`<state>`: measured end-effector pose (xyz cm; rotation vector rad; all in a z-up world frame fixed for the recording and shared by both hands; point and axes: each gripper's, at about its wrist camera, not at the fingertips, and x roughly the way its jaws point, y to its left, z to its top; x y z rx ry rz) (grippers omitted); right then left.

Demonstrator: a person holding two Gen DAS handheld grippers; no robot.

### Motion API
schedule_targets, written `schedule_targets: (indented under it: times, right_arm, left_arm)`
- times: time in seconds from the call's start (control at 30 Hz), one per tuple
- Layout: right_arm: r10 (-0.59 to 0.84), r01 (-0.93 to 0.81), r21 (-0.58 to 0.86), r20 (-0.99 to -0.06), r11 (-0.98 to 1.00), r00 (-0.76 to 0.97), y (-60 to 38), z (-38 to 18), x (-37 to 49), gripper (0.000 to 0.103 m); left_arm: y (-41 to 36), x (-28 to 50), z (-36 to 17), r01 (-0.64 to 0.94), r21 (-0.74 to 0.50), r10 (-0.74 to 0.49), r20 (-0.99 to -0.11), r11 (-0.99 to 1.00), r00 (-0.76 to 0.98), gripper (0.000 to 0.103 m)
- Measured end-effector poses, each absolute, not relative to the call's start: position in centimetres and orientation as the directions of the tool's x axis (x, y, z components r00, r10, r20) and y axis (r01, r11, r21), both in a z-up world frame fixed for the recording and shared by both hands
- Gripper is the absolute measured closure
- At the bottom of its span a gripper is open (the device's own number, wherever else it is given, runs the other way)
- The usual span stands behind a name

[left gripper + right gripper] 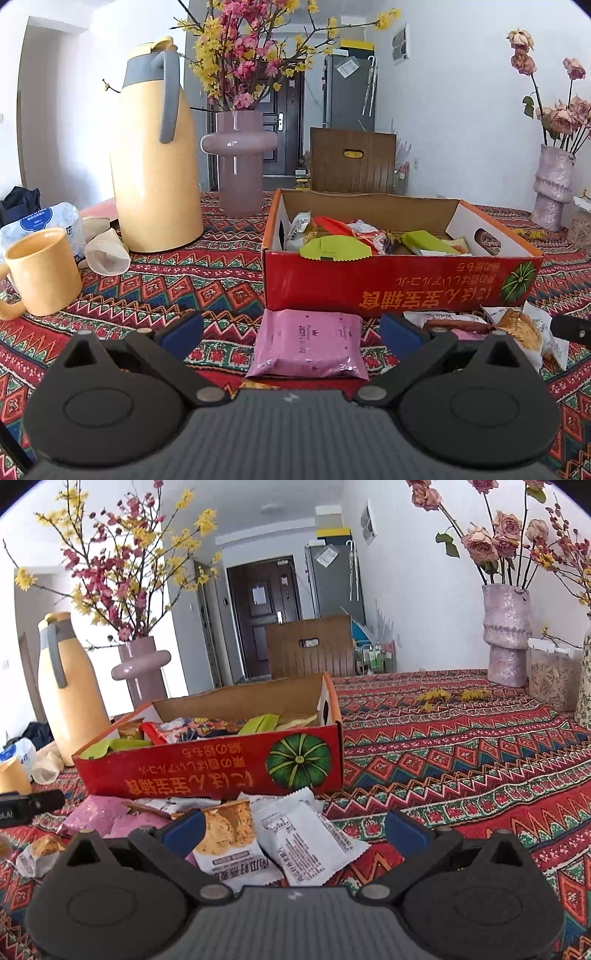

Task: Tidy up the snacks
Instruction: 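Move the right gripper over a white sachet while the left moves over the pink packet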

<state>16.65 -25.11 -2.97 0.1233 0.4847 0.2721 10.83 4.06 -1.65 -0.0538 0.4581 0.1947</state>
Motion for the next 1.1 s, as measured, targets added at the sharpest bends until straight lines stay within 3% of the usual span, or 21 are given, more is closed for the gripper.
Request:
schedule_targets:
  times: [0.83,1.1]
  right_arm:
    - [0.357,-0.283,0.230,-0.421,0.931,0.834,-25.4,-2.7,16.5,0.000]
    - [0.307,-0.260,0.165,-0.456,0.952,0.835,-25.8,-1.4,16.8,0.000]
  left_arm:
    - [4.8,10.8,-1.7,-0.216,-0.064,0.167,-0.440,0.974,0.882,0.000]
    - [5.4,10.6,-1.7,-0.208,-0.110,0.141,-0.437,0.972,0.888,0.000]
